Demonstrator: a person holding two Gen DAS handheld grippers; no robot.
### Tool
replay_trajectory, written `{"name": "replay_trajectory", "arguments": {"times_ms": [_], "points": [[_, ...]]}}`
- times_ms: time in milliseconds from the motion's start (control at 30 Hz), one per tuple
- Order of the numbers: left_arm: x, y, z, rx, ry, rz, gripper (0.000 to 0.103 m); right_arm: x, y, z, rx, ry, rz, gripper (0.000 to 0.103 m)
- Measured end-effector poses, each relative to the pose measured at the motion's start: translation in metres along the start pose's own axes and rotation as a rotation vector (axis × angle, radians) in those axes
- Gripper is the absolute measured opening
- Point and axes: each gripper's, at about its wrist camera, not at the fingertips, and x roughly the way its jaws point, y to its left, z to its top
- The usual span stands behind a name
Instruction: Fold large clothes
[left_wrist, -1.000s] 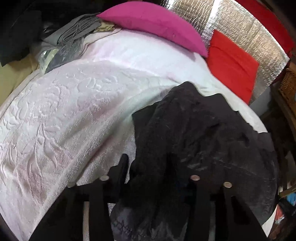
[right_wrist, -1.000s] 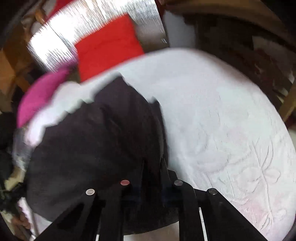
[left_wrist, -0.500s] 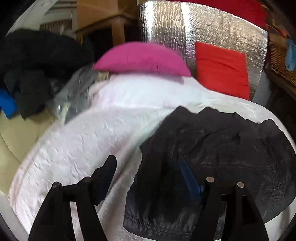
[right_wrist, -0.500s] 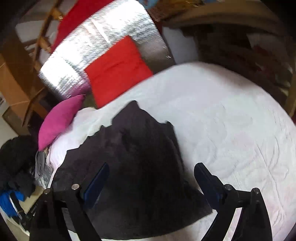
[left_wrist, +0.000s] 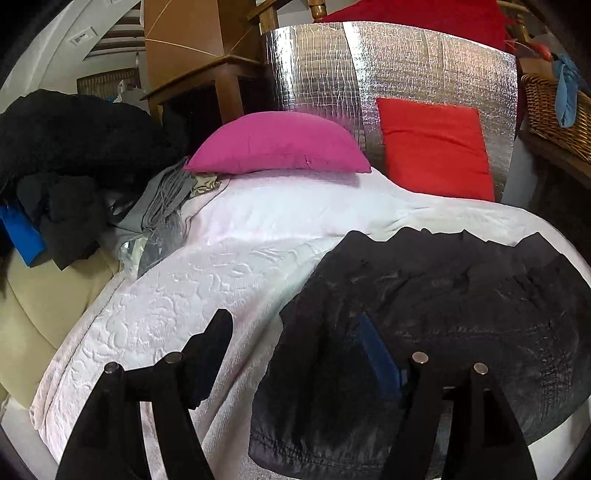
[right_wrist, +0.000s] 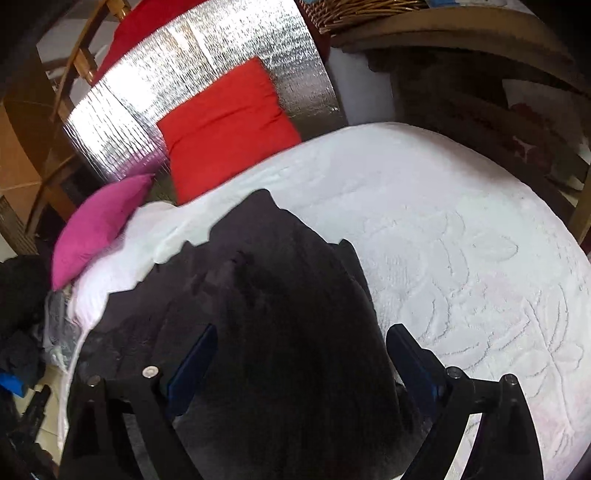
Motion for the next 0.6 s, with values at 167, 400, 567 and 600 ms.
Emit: {"name": "replay_trajectory", "arguments": {"times_ms": [167, 400, 567, 600], "points": [[0.012, -0.008, -0.005, 0.026, 0.028, 0.021, 0.072, 0.039, -0.016, -0.007, 0.040, 0.111, -0.068, 0.093], [0.033, -0.017, -0.013, 0.045, 0.103, 0.031, 0.072, 0.003, -0.007, 0.000, 0.006, -0.027, -0.036, 0.092], [0.032, -0.019, -0.015, 0.059, 0.098, 0.041, 0.072, -0.014, 0.013, -0.001, -0.049, -0.067, 0.069, 0.057], [0.033, -0.020, -0.016, 0.063, 0.099, 0.043, 0.072, -0.010, 0.016, -0.002, -0.054, -0.049, 0.084, 0.056]]}}
